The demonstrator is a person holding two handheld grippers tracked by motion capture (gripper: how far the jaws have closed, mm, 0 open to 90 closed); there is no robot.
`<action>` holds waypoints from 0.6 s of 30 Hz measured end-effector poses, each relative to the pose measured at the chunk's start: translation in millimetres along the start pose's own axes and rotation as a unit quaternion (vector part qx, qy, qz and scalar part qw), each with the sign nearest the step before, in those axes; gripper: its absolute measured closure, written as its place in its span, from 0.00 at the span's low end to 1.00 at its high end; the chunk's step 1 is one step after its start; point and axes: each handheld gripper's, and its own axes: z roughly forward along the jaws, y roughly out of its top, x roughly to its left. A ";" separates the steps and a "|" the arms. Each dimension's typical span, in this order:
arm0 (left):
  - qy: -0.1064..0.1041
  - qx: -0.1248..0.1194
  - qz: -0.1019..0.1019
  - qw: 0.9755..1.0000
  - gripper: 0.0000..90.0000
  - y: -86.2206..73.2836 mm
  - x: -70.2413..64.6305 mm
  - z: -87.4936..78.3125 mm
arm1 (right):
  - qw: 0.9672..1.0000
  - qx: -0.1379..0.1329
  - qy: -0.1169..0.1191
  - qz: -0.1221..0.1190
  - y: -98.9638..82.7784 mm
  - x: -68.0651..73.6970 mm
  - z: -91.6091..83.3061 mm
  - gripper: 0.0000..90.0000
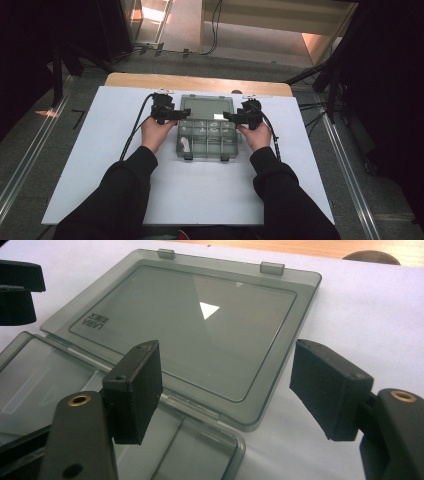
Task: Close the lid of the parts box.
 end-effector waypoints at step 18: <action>0.029 -0.007 -0.012 0.999 0.27 -0.2 -2.5 24.8 | 1.000 0.010 -0.028 -0.006 1.7 -3.4 24.1 0.30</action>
